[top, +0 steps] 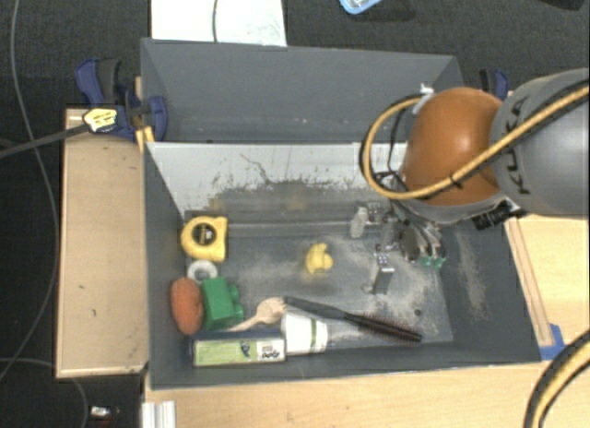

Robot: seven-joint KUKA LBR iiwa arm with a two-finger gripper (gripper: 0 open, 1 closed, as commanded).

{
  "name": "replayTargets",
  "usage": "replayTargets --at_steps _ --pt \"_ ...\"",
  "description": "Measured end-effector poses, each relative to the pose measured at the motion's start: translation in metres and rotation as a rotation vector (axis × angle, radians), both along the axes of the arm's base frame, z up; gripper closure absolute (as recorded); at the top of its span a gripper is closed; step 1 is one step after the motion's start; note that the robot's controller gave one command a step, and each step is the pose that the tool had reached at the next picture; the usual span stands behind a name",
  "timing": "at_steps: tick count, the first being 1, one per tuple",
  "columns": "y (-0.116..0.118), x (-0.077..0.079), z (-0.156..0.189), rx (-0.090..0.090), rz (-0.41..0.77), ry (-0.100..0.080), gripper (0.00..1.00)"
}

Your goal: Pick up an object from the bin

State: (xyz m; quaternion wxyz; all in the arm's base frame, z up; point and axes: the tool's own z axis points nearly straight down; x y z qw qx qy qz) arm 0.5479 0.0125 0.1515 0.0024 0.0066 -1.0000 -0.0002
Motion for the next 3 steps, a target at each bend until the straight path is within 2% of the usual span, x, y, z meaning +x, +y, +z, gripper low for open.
replayTargets --at_steps 1,2,3 --pt "0.0 0.002 0.005 0.0 0.0 -0.008 0.0" --pt "0.029 -0.052 -0.065 0.001 0.216 -0.009 0.0" --pt "0.038 -0.065 -0.043 0.0 0.151 -0.013 0.0"
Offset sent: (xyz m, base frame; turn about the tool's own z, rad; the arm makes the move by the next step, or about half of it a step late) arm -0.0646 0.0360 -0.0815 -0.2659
